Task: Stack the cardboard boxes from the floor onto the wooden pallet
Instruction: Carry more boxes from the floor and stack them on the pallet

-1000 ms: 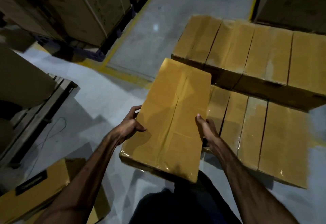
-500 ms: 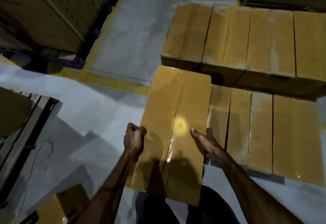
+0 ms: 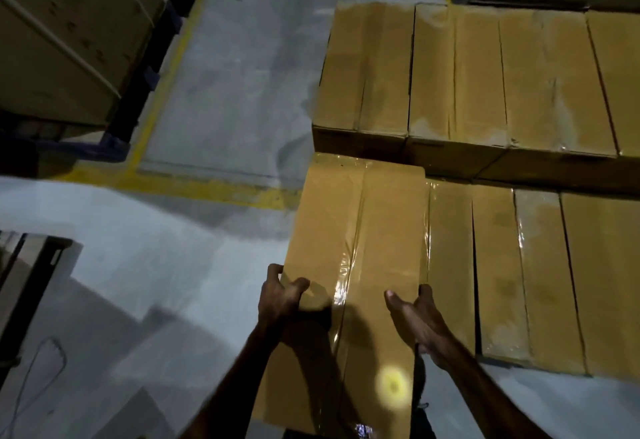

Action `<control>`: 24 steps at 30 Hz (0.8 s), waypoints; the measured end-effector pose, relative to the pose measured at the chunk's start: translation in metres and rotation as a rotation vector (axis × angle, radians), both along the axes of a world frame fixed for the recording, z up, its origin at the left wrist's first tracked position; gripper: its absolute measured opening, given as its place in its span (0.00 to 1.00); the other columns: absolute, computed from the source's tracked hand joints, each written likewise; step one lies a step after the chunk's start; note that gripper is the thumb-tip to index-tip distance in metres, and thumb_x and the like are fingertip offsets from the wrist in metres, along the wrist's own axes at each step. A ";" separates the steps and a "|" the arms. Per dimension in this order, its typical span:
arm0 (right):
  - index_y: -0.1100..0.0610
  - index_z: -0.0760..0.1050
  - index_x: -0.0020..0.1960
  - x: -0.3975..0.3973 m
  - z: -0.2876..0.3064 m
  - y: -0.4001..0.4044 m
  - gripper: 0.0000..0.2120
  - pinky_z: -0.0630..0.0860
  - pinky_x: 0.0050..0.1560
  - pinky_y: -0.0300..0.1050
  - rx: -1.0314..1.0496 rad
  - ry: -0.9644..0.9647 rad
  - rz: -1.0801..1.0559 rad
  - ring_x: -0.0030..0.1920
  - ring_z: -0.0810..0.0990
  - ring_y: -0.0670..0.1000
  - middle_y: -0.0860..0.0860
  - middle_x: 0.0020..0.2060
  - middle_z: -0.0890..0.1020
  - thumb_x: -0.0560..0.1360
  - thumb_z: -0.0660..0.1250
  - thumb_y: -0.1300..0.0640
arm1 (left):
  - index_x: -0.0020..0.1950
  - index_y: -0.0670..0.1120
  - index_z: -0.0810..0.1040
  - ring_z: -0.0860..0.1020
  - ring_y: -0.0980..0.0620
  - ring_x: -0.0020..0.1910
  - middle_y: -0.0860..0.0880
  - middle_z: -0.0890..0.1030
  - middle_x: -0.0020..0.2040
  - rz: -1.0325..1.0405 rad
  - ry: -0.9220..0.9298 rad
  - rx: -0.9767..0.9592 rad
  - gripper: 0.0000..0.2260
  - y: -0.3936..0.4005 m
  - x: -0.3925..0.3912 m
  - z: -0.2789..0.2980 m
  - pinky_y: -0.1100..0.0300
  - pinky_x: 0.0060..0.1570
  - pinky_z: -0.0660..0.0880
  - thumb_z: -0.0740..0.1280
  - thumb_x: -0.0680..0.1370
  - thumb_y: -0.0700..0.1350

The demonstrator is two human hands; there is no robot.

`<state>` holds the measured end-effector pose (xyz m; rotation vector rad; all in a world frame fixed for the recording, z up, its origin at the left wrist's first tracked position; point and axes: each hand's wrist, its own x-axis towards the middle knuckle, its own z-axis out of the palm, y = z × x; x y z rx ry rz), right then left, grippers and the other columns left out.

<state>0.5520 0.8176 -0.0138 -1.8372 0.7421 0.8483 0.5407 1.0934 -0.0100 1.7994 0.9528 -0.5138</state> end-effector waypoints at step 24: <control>0.57 0.58 0.76 0.108 -0.057 0.017 0.34 0.78 0.55 0.60 -0.128 -0.009 0.038 0.58 0.74 0.61 0.62 0.69 0.73 0.81 0.70 0.43 | 0.56 0.53 0.68 0.79 0.42 0.40 0.38 0.79 0.51 -0.045 0.095 -0.092 0.23 0.018 0.105 -0.067 0.53 0.33 0.75 0.70 0.64 0.42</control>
